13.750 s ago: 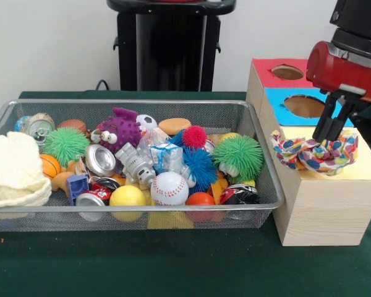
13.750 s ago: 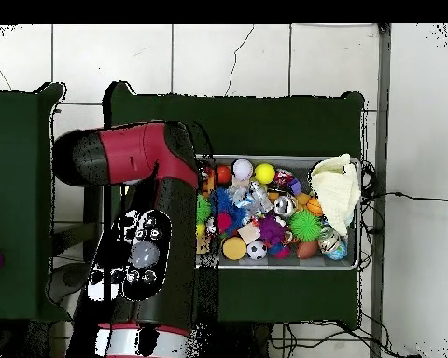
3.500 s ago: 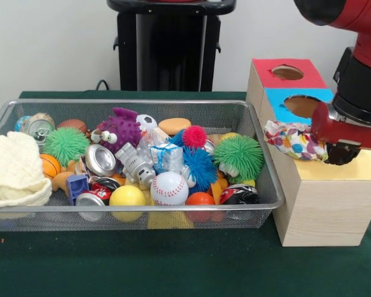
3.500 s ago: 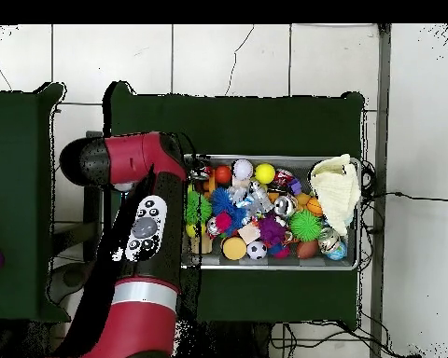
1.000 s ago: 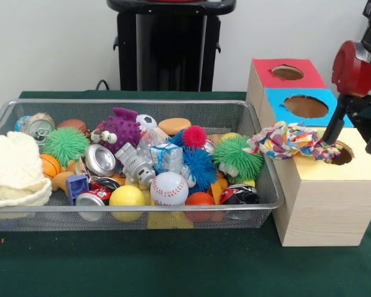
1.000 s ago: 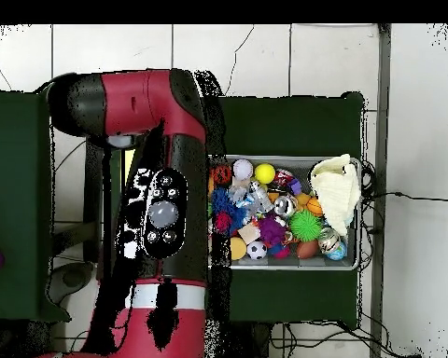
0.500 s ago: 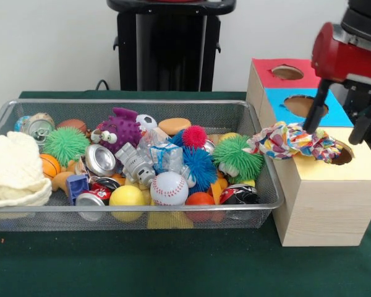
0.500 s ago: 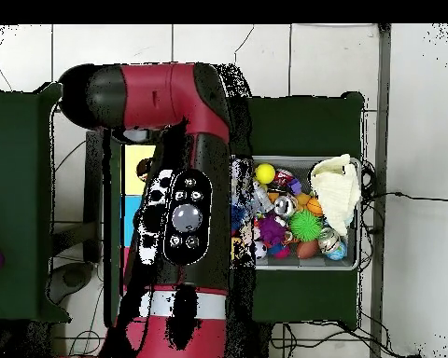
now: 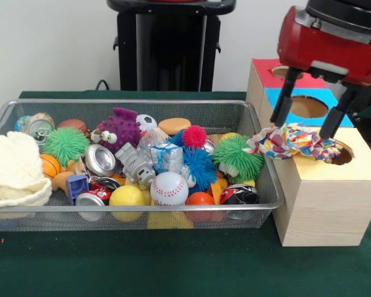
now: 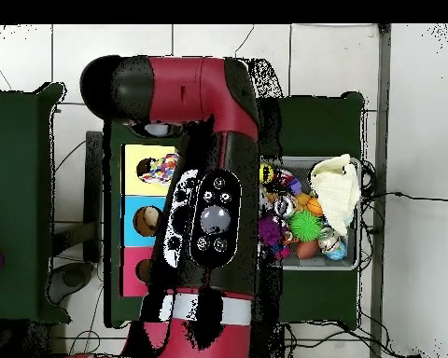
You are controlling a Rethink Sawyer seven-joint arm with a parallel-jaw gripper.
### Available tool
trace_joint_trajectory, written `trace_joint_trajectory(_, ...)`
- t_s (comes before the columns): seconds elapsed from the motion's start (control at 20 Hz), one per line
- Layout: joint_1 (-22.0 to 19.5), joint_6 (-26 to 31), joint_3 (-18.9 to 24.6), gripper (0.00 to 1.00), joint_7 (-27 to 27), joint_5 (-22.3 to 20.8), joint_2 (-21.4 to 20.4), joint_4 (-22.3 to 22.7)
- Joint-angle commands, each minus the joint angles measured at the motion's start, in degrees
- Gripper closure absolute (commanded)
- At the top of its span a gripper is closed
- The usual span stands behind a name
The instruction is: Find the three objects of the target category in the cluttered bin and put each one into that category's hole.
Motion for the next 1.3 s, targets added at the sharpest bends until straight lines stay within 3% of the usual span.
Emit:
trace_joint_trajectory(0.05,-1.9,1.4,6.6,0.0,-11.0,-3.7,0.6,6.2)
trace_joint_trajectory(0.5,-3.0,-2.4,7.9,0.0,-11.2,-5.5,-1.9,11.4)
trace_joint_trajectory(1.05,-3.2,-5.4,9.0,0.0,-2.9,-4.0,-5.1,20.5)
trace_joint_trajectory(1.3,-3.6,-7.5,9.3,0.0,-3.0,-4.2,-5.9,23.0)
